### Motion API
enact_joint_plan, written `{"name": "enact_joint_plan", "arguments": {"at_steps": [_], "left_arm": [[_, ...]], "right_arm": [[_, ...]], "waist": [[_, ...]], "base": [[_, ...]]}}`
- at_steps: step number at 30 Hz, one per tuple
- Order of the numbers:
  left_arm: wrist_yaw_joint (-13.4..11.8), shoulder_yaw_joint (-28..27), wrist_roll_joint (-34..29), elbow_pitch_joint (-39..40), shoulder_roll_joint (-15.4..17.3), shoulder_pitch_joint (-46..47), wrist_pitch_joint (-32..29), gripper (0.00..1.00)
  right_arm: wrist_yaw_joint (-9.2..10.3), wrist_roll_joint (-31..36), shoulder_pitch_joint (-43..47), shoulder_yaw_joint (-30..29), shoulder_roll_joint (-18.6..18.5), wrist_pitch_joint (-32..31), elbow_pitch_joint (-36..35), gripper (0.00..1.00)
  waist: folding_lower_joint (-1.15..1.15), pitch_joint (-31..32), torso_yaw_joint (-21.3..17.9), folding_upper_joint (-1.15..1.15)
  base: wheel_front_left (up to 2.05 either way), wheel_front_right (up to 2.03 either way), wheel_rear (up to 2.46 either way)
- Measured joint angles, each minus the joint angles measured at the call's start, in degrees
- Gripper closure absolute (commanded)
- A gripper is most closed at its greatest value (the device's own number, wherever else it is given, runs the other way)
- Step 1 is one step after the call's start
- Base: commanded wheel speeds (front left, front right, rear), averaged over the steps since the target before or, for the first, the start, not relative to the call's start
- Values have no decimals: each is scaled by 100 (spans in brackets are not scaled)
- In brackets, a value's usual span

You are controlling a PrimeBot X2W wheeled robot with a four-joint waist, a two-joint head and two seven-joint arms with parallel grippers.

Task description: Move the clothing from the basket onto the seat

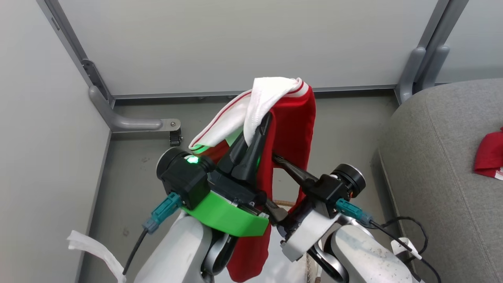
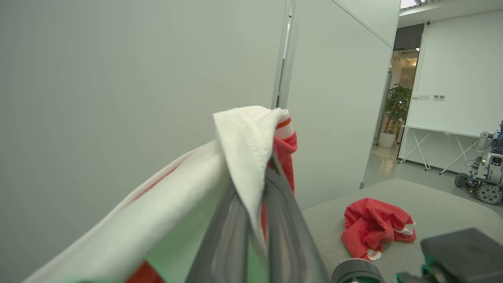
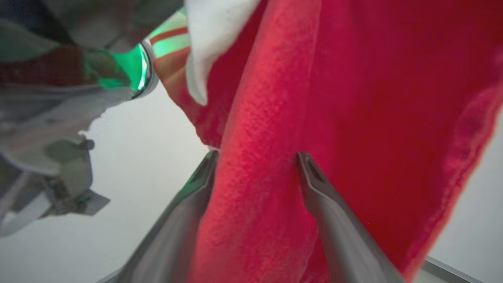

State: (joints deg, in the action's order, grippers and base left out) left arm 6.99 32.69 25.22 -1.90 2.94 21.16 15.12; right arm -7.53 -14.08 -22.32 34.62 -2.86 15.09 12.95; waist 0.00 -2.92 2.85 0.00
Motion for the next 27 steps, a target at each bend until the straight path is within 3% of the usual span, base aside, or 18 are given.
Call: {"name": "enact_joint_plan", "arguments": {"at_steps": [2, 3, 4, 5, 12, 13, 14, 20, 27], "left_arm": [[-2, 85, 33, 32, -2, 2, 0, 100], [-7, 112, 46, 41, -2, 3, 0, 100], [-21, 140, 49, 46, -1, 6, 0, 100], [-26, 166, 58, 52, -1, 8, 0, 100], [-96, 172, 99, 22, -3, 9, 0, 100], [-104, 136, 79, -76, -1, 9, 0, 30], [-107, 94, 29, -182, -4, 7, 1, 0], [-89, -85, -133, -524, -8, -31, 1, 0], [-11, -331, -447, -907, -7, -98, 0, 0]], "right_arm": [[0, -2, -33, 32, 0, -1, 244, 0], [0, -8, -60, 53, 0, 0, 363, 51], [0, -36, -69, 90, -1, -1, 456, 93], [0, -74, -71, 120, 1, 0, 547, 100], [0, -196, -84, 16, 2, -1, 788, 100], [0, -201, -74, -81, 4, -1, 708, 100], [0, -204, -35, -199, 2, -1, 616, 100], [0, -144, 210, -577, 2, -2, 330, 100], [0, -57, 559, -1033, 1, -2, -100, 100]], "waist": [[0, 7, 24, 0], [0, 10, 38, 0], [0, 12, 52, 0], [0, 11, 65, 0], [0, -35, 81, 0], [0, -46, 34, 0], [0, -59, -48, 0], [0, -129, -430, 0], [0, -260, -1173, 0]], "base": [[0, 0, 0], [0, 0, 0], [0, 0, 0], [0, 0, 0], [0, 0, 0], [0, 0, 0], [0, 0, 0], [0, 0, 0], [0, 0, 0]]}}
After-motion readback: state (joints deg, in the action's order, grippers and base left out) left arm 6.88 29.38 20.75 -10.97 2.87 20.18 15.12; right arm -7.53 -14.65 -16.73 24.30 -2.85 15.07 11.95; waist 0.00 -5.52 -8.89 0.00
